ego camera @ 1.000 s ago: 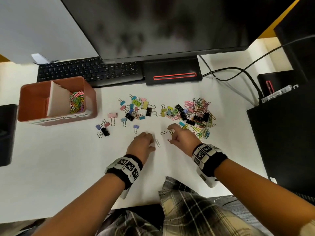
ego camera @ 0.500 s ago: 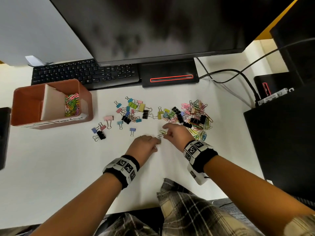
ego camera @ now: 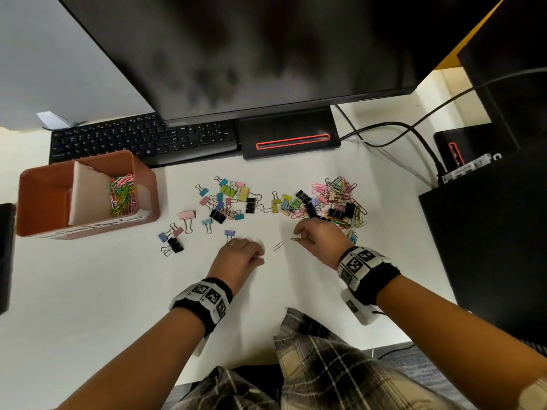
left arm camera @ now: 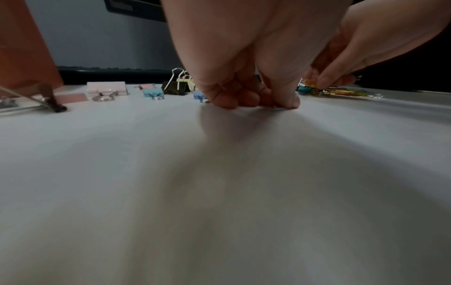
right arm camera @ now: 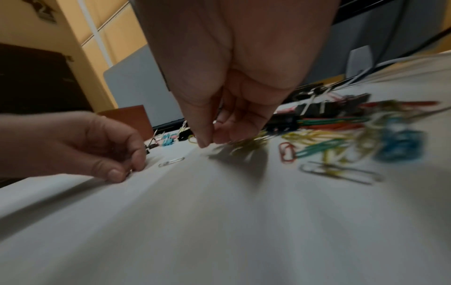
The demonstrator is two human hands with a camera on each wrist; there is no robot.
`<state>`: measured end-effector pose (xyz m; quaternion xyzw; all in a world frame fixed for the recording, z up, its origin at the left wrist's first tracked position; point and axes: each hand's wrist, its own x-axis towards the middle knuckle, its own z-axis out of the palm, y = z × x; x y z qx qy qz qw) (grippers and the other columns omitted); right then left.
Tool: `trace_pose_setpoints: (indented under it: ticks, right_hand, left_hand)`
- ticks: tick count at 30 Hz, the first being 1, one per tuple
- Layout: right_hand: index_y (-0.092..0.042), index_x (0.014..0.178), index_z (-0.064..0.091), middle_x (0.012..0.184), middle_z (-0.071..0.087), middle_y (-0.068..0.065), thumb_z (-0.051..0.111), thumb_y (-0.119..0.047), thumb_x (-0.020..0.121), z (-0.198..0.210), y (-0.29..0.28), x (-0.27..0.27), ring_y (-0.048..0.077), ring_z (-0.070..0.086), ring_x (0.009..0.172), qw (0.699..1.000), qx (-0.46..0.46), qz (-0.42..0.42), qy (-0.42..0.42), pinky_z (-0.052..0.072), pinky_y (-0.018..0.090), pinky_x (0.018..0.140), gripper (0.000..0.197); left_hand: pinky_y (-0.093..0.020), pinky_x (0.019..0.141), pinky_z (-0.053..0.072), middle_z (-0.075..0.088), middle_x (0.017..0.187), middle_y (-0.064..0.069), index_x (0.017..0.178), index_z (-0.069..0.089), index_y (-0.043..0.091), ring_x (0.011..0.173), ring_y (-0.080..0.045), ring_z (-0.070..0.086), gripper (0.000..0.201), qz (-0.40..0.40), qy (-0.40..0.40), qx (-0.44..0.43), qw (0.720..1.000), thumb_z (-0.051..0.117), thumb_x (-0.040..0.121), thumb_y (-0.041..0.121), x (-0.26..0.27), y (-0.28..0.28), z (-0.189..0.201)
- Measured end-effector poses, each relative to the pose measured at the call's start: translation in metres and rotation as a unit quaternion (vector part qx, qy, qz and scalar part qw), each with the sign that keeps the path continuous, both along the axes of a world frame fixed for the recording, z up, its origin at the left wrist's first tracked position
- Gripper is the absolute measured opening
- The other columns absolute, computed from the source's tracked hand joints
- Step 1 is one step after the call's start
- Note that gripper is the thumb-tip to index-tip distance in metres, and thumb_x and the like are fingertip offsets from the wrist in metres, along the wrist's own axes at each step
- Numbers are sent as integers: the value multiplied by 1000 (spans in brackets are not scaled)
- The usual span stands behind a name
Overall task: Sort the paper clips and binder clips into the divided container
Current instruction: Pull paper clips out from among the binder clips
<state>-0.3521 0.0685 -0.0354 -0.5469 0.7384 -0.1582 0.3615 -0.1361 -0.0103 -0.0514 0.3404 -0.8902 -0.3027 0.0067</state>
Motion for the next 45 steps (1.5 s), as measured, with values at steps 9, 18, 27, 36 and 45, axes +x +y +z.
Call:
trace_pose_setpoints:
  ticks: [9, 18, 27, 36, 45]
  right_hand:
    - [-21, 120, 56, 82, 55, -9, 65, -19, 84, 3, 60, -44, 11, 51, 72, 998, 44, 6, 36, 45, 25, 71, 36]
    - [-19, 123, 54, 82, 61, -1, 66, -19, 84, -5, 62, -34, 15, 53, 72, 995, 37, -92, 23, 42, 23, 71, 41]
    - [-9, 93, 70, 112, 54, 11, 66, -17, 83, -3, 33, -26, 27, 57, 101, 997, 6, -53, 57, 48, 35, 89, 14]
    - [-9, 95, 64, 97, 67, 9, 57, -11, 86, -2, 30, -24, 26, 59, 94, 998, 13, -16, 63, 48, 33, 79, 11]
    - [-9, 101, 69, 106, 63, 11, 59, -15, 87, -2, 26, -29, 27, 62, 91, 998, 41, -20, 47, 49, 31, 84, 18]
  left_hand:
    - [-34, 61, 50, 61, 70, -8, 67, 65, 9, 69, -32, 58, 15, 38, -72, -30, 996, 79, 67, 13, 0, 9, 1]
    - [-32, 72, 43, 63, 86, -10, 85, 61, 7, 84, -28, 56, 6, 15, -101, 6, 995, 59, 86, 13, -24, 12, 8]
    - [-34, 81, 46, 63, 96, -12, 96, 64, 7, 97, -28, 55, 16, 87, -77, 62, 991, 60, 87, 19, -63, 8, 0]
    - [-36, 74, 43, 59, 92, -15, 92, 60, 3, 90, -31, 52, 12, 17, -94, -3, 995, 50, 86, 4, -67, 10, 1]
    - [-33, 78, 42, 59, 102, -17, 103, 61, 4, 95, -33, 55, 19, 30, -84, 17, 996, 48, 91, 9, -68, 12, -2]
